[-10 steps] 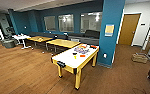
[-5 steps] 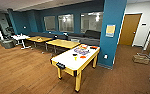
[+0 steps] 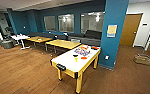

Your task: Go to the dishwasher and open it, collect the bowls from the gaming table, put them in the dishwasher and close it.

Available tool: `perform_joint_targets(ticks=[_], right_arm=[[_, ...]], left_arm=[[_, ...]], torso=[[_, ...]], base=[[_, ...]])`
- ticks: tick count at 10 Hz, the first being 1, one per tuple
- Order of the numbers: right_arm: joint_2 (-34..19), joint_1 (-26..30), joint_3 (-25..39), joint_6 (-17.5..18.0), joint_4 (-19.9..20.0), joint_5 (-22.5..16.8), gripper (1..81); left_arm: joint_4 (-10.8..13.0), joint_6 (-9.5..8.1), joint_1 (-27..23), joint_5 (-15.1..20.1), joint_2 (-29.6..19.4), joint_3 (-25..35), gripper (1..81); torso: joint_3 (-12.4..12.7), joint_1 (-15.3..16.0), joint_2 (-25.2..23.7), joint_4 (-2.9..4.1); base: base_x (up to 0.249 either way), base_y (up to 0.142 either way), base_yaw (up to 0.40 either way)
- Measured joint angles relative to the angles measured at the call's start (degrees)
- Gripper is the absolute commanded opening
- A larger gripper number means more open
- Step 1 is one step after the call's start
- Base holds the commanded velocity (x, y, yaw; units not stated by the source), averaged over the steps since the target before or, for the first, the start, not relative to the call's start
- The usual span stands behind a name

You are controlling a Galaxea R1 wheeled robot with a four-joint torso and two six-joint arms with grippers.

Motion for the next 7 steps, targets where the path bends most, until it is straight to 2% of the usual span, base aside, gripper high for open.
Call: perform_joint_targets(ticks=[7], right_arm=[[0.0, 0.0, 0.0, 0.0, 0.0, 0.0, 81.1]], left_arm=[[0.0, 0.0, 0.0, 0.0, 0.0, 0.0, 81.1]], torso=[[0.0, 0.0, 0.0, 0.0]], base=[[0.149, 0.077, 0.0]])
